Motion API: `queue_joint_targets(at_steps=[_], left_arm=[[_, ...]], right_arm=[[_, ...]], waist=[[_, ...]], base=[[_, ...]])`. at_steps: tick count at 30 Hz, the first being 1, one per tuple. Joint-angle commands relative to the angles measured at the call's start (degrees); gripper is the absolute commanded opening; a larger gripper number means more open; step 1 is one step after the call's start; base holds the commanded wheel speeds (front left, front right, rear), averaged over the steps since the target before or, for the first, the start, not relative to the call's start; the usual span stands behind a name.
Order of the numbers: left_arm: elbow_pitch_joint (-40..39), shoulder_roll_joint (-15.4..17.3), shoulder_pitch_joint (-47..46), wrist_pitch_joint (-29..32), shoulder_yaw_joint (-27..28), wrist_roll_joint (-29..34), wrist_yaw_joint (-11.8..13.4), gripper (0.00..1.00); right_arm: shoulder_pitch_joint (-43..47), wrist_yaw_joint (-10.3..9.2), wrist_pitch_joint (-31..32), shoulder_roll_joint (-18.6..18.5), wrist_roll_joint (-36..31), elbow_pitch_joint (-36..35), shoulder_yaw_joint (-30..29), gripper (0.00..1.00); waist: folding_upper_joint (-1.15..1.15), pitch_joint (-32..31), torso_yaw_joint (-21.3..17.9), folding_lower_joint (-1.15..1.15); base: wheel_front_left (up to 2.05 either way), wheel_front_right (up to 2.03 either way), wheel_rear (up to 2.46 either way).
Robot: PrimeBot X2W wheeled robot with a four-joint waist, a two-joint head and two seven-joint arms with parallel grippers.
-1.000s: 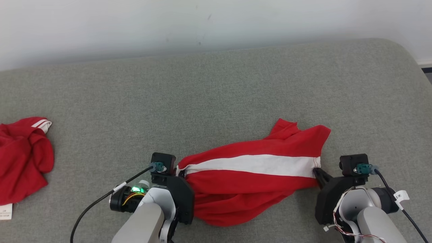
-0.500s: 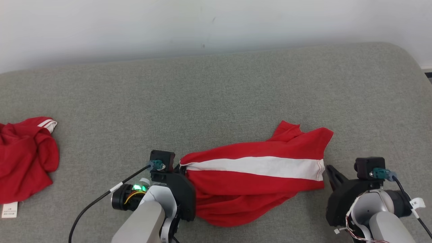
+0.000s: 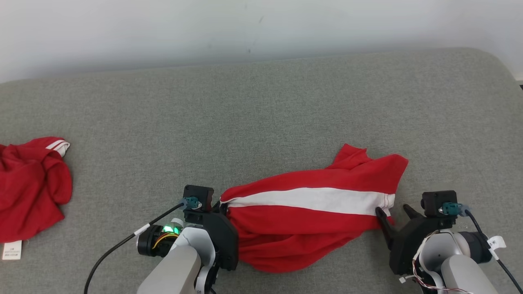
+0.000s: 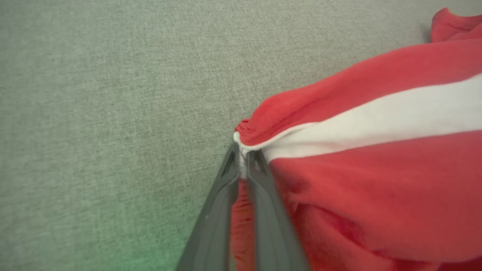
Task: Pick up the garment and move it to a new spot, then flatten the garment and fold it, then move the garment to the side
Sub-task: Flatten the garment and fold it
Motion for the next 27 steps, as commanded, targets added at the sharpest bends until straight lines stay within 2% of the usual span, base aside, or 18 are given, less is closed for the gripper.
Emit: queue_joint_targets(at_steps=[1, 12, 14, 17, 18, 20, 22, 24, 27], left_arm=[[0.59, 0.13, -0.29, -0.15, -0.30, -0.20, -0.21, 0.00], [1.90, 0.20, -1.39, -0.55, -1.05, -1.10, -0.19, 0.00], [2.37, 0.19, -1.51, -0.66, -1.14, -1.35, -0.31, 0.00], [2.69, 0.19, -1.75, -0.74, -1.33, -1.66, -0.26, 0.00], [2.75, 0.17, -1.81, -0.80, -1.42, -1.73, -0.23, 0.00], [2.94, 0.16, -1.86, -1.01, -1.55, -1.89, -0.25, 0.00], [3.15, 0.15, -1.91, -1.21, -1.65, -2.04, -0.38, 0.00], [3.35, 0.15, -1.97, -1.16, -1.81, -2.19, -0.57, 0.00], [3.60, 0.16, -1.87, -1.16, -2.13, -2.49, -0.82, 0.00]], right_arm=[[-0.82, -0.13, 0.05, -0.08, 0.25, 0.61, 0.41, 1.00], [-3.01, -0.13, -1.07, -1.00, 4.20, 2.00, 5.57, 1.00], [-2.94, -0.13, -1.91, -1.42, 5.07, 1.49, 6.90, 0.94], [-2.63, -0.13, -2.18, -1.77, 5.64, 0.99, 7.66, 0.95], [-2.58, -0.13, -2.22, -1.84, 5.75, 0.85, 7.92, 0.90], [-2.60, -0.13, -2.32, -2.19, 6.16, 0.78, 8.38, 0.86], [-2.96, -0.13, -2.55, -2.53, 6.40, 0.78, 8.61, 0.90], [-3.39, -0.13, -2.66, -2.63, 6.62, 1.11, 8.74, 0.87], [-3.77, -0.13, -2.95, -2.79, 6.81, 2.11, 8.65, 0.75]], waist=[[-0.01, 0.35, 0.25, 0.00], [-0.01, 1.41, 0.55, 0.00], [-0.01, 1.38, 0.24, 0.00], [-0.01, 1.23, -0.08, 0.00], [-0.01, 1.18, -0.16, 0.00], [-0.01, 1.08, -0.29, 0.00], [-0.01, 1.01, -0.30, 0.00], [-0.01, 0.98, -0.22, 0.00], [-0.01, 0.93, 0.03, 0.00]], base=[[0.00, 0.00, 0.00], [0.00, 0.00, 0.00], [0.00, 0.00, 0.00], [0.00, 0.00, 0.00], [0.00, 0.00, 0.00], [0.00, 0.00, 0.00], [0.00, 0.00, 0.00], [0.00, 0.00, 0.00], [0.00, 0.00, 0.00]])
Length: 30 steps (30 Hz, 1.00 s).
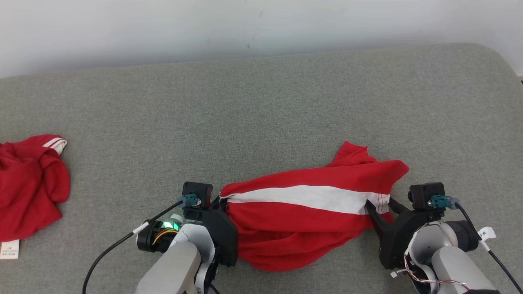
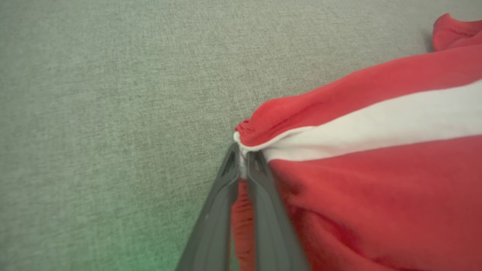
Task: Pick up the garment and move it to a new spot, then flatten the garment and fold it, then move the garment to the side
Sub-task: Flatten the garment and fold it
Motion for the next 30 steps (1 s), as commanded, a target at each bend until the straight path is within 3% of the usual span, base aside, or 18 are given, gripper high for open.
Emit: queue_joint_targets(at_steps=[1, 2, 4, 5, 13, 23, 30], left_arm=[[0.72, 0.26, 0.32, 0.30, -0.34, -0.79, -0.13, 0.00], [0.78, 0.26, 0.36, 0.26, -0.43, -0.78, -0.15, 0.00], [0.91, 0.27, 0.41, 0.11, -0.51, -0.96, -0.15, 0.00], [0.96, 0.28, 0.44, -0.05, -0.49, -1.08, -0.16, 0.00], [-0.25, 0.30, 0.95, -2.64, 1.07, -3.08, -1.13, 0.00], [-9.23, 0.19, -0.63, -7.92, 4.98, -10.90, -2.70, 0.00], [-14.53, 0.20, -2.31, -6.16, 6.48, -14.79, -3.97, 0.00]], right_arm=[[-0.29, -0.13, -0.41, -0.25, 0.35, 0.33, -0.04, 0.71], [-0.46, -0.13, -0.56, -0.27, 0.34, 0.70, -0.11, 0.58], [-0.79, -0.13, -0.99, -0.14, 0.27, 1.18, -0.10, 0.04], [-0.85, -0.13, -1.11, -0.03, 0.24, 1.38, -0.05, 0.00], [0.70, -0.13, -2.91, -0.44, 1.50, -0.28, -0.49, 0.00], [-0.16, -0.13, -5.43, -1.92, 6.07, -11.90, -1.92, 0.00], [-3.45, -0.13, -5.91, -3.55, 6.43, -17.25, -3.24, 0.00]], waist=[[0.00, -0.03, 0.16, 0.00], [0.00, -0.06, 0.27, 0.00], [0.00, -0.15, 0.45, 0.00], [0.00, -0.22, 0.50, 0.00], [0.00, -1.95, 0.12, 0.00], [0.00, -5.15, -0.53, 0.00], [0.00, -7.36, -0.31, 0.00]], base=[[0.00, 0.00, 0.00], [0.00, 0.00, 0.00], [0.00, 0.00, 0.00], [0.00, 0.00, 0.00], [0.00, 0.00, 0.00], [0.00, 0.00, 0.00], [0.00, 0.00, 0.00]])
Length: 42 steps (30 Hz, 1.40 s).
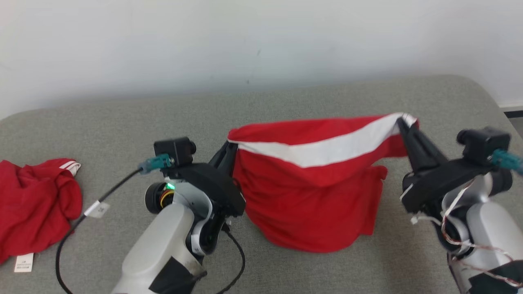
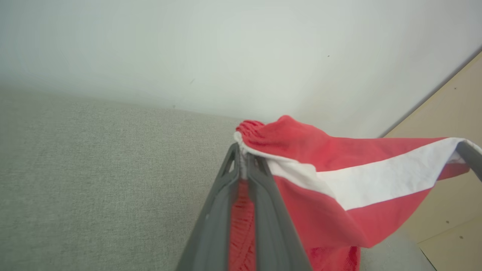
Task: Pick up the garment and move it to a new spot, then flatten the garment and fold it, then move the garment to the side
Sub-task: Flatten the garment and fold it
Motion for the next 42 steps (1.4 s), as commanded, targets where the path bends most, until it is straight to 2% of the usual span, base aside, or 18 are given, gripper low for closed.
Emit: queue_joint_targets(at_steps=[1, 7, 11, 14, 17, 25, 30, 35, 37, 38, 42], left_arm=[[-1.14, 0.10, -1.02, 0.61, 0.58, -1.25, -0.34, 0.00], [-5.29, 1.96, -5.09, 6.38, 2.81, -4.72, -0.98, 0.00], [-7.83, 4.13, -9.45, 12.40, 5.54, -8.18, -0.03, 0.00], [-9.41, 5.91, -12.11, 17.87, 7.93, -11.47, 1.58, 0.00], [-11.20, 8.28, -14.74, 21.49, 9.10, -12.07, 3.64, 0.00], [-14.87, 9.01, -19.55, 24.46, 12.58, -14.47, 9.26, 0.00], [-15.47, 9.03, -22.95, 22.91, 14.64, -13.94, 12.21, 0.00], [-15.04, 8.46, -27.68, 16.73, 17.33, -12.29, 13.46, 0.00], [-14.95, 7.77, -29.95, 12.73, 18.57, -11.57, 12.58, 0.00], [-14.95, 7.77, -29.95, 12.73, 18.57, -11.57, 12.58, 0.00], [-14.82, 6.49, -33.64, 3.41, 20.18, -9.75, 8.87, 0.00]], right_arm=[[-1.37, -0.13, -0.52, -0.56, 0.31, -0.83, -0.63, 0.00], [-8.53, -0.13, -0.61, -2.01, -0.59, -2.57, -1.50, 0.00], [-15.22, -0.13, -0.30, -3.65, 0.31, -2.51, 0.03, 0.00], [-20.64, -0.13, -0.53, -5.02, 0.15, -1.93, 0.89, 0.00], [-25.47, -0.13, -1.38, -4.94, -0.34, -0.36, 1.07, 0.00], [-34.88, -0.13, -0.57, -1.48, 2.55, 7.12, 3.51, 0.00], [-39.95, -0.13, -0.87, 0.41, 2.62, 11.93, 5.23, 0.00], [-45.72, -0.13, -5.59, 2.41, -0.16, 16.82, 5.18, 0.00], [-48.34, -0.13, -9.03, 3.50, -2.11, 18.64, 4.39, 0.00], [-48.34, -0.13, -9.03, 3.50, -2.11, 18.64, 4.39, 0.00], [-53.40, -0.13, -18.45, 5.02, -8.40, 22.00, 1.19, 0.00]], waist=[[0.00, -0.95, 0.18, 0.00], [0.00, -1.05, 0.32, 0.00], [0.00, 0.53, 0.01, 0.00], [0.00, 2.33, -0.58, 0.00], [0.00, 4.55, -1.32, 0.00], [0.00, 13.51, -3.21, 0.00], [0.00, 20.06, -4.37, 0.00], [0.00, 25.11, -5.40, 0.00], [0.00, 26.57, -5.69, 0.00], [0.00, 26.57, -5.69, 0.00], [0.00, 28.47, -5.62, 0.00]], base=[[0.00, 0.00, 0.00], [0.00, 0.00, 0.00], [0.00, 0.00, 0.00], [0.00, 0.00, 0.00], [0.00, 0.00, 0.00], [0.00, 0.00, 0.00], [0.00, 0.00, 0.00], [0.00, 0.00, 0.00], [0.00, 0.00, 0.00], [0.00, 0.00, 0.00], [0.00, 0.00, 0.00]])
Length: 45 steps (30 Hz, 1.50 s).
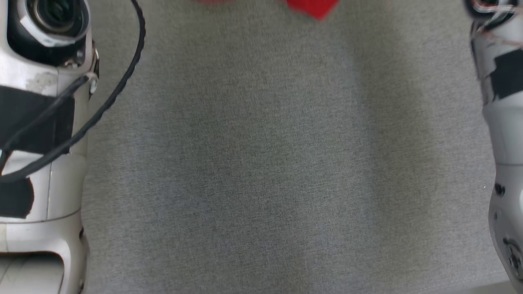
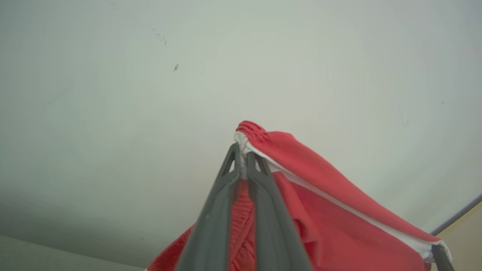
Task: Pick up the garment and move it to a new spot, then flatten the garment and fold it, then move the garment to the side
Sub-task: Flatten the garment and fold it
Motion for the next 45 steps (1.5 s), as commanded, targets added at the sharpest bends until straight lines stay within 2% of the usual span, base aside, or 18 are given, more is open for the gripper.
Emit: queue_joint_targets(at_steps=[1, 4, 5, 6, 7, 9, 15, 21, 26, 30, 35, 39, 40, 45], left_arm=[[0.18, -0.15, -0.95, -1.30, 0.19, 0.42, -0.35, 0.00], [0.79, -0.75, -2.50, -6.54, 0.36, 2.13, -2.65, 0.00], [1.21, -1.23, -2.92, -9.55, 0.44, 2.58, -4.25, 0.00], [1.21, -1.23, -2.92, -9.55, 0.44, 2.58, -4.25, 0.00], [1.86, -1.48, -1.83, -11.69, 0.13, 3.07, -5.90, 0.00], [2.69, -1.61, -0.08, -12.69, -0.46, 3.42, -7.40, 0.00], [2.77, -1.55, 8.94, -13.55, -4.34, 4.74, -11.99, 0.00], [-0.65, -2.48, 23.34, -14.64, -8.24, 4.64, -14.13, 0.00], [-1.05, -2.67, 35.02, -14.65, -12.60, 6.46, -14.19, 0.00], [0.55, -2.45, 41.81, -14.10, -14.96, 7.19, -12.79, 0.00], [1.88, -3.03, 46.37, -14.37, -14.47, 5.61, -11.07, 0.00], [2.43, -3.35, 49.09, -15.13, -13.69, 5.39, -10.01, 0.00], [2.43, -3.35, 49.09, -15.13, -13.69, 5.39, -10.01, 0.00], [2.85, -3.50, 52.38, -15.76, -13.90, 6.74, -9.69, 0.00]], right_arm=[[-0.96, -0.13, -1.00, 0.33, -1.23, 0.18, -0.83, 0.00], [-2.52, -0.13, -2.96, 1.40, -7.17, -0.99, -3.81, 0.00], [-2.34, -0.13, -3.07, 2.06, -10.46, -4.84, -5.09, 0.00], [-2.34, -0.13, -3.07, 2.06, -10.46, -4.84, -5.09, 0.00], [0.36, -0.13, -2.95, 2.60, -12.68, -6.20, -4.57, 0.00], [2.99, -0.13, -2.98, 2.50, -13.55, -6.37, -2.97, 0.00], [10.65, -0.13, -3.01, -0.61, -10.43, -3.63, 3.31, 0.00], [21.09, -0.13, -1.23, -5.68, -3.39, -4.77, 7.30, 0.00], [33.16, -0.13, 7.73, -8.15, 2.65, -9.73, 6.32, 0.00], [43.27, -0.13, 15.39, -9.62, 5.36, -16.59, 4.41, 0.00], [54.23, -0.13, 24.04, -10.67, 7.28, -26.09, 2.08, 0.00], [62.76, -0.13, 33.56, -12.26, 10.55, -34.42, 1.60, 0.00], [62.76, -0.13, 33.56, -12.26, 10.55, -34.42, 1.60, 0.00], [71.67, -0.13, 44.13, -15.05, 12.57, -44.19, -0.56, 0.00]], waist=[[-0.02, 3.42, -0.95, -0.02], [-0.02, 4.62, -0.56, -0.02], [-0.02, 5.65, -0.12, -0.02], [-0.02, 5.65, -0.12, -0.02], [-0.02, 6.39, 0.35, -0.02], [-0.02, 6.70, 0.90, -0.02], [-0.02, 5.11, 2.54, -0.02], [-0.02, -0.95, 4.18, -0.02], [-0.02, -7.23, 5.27, -0.02], [-0.02, -11.77, 5.38, -0.02], [-0.02, -16.44, 5.40, -0.02], [-0.02, -19.56, 5.34, -0.02], [-0.02, -19.56, 5.34, -0.02], [-0.02, -22.48, 4.93, -0.02]], base=[[0.00, 0.00, 0.00], [0.00, 0.00, 0.00], [0.00, 0.00, 0.00], [0.00, 0.00, 0.00], [0.00, 0.00, 0.00], [0.00, 0.00, 0.00], [0.00, 0.00, 0.00], [0.00, 0.00, 0.00], [0.00, 0.00, 0.00], [0.00, 0.00, 0.00], [0.00, 0.00, 0.00], [0.00, 0.00, 0.00], [0.00, 0.00, 0.00], [0.00, 0.00, 0.00]])
